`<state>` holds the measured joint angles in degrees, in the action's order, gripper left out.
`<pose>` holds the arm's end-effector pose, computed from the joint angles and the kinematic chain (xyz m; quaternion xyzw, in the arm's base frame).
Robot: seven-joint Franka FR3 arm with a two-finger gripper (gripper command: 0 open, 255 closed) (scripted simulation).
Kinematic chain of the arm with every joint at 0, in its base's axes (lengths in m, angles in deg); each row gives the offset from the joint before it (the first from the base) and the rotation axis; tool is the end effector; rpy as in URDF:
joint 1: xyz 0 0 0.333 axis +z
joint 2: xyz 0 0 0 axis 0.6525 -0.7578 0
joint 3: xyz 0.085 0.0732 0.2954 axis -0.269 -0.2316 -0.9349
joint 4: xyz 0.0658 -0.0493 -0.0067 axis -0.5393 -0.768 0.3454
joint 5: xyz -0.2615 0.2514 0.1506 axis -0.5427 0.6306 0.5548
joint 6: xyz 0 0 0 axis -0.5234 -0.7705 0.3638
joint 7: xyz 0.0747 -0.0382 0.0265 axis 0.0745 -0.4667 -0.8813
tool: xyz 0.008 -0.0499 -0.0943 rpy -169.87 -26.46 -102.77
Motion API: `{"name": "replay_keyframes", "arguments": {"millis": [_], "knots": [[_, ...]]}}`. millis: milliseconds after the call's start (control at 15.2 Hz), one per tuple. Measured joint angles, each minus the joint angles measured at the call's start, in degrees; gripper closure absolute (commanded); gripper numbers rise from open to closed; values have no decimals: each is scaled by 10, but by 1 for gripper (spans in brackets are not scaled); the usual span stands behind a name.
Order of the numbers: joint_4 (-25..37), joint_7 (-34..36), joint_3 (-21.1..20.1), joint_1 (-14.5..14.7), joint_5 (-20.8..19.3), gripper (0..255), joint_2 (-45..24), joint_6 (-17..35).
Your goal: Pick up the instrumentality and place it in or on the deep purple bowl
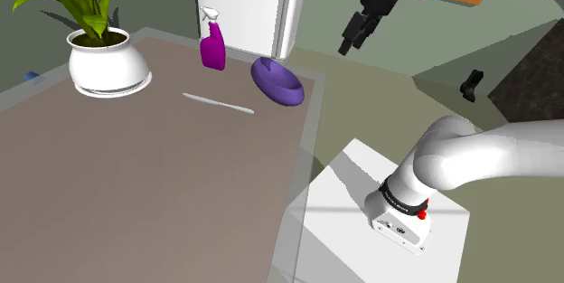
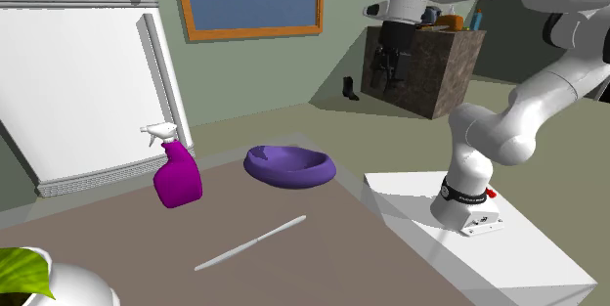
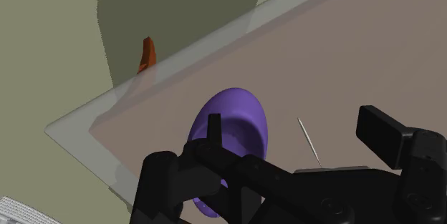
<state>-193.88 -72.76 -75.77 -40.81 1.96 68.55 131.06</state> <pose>0.3052 -0.0014 0.6151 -0.9960 -0.0183 -0.0807 0.0328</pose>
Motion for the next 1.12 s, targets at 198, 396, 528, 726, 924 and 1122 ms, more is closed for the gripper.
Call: {"name": "replay_keyframes", "arguments": {"millis": [198,396,528,726,924,1122], "knots": [[5,-6,-2,4,0,0,-26,17],[25,-11,-14,15,3,0,-88,48],[32,-17,-20,22,3,0,-128,73],[59,-25,-29,31,3,0,-191,99],[93,-29,-42,41,1,0,-263,126],[114,-33,-54,49,-3,0,-317,148]]}}
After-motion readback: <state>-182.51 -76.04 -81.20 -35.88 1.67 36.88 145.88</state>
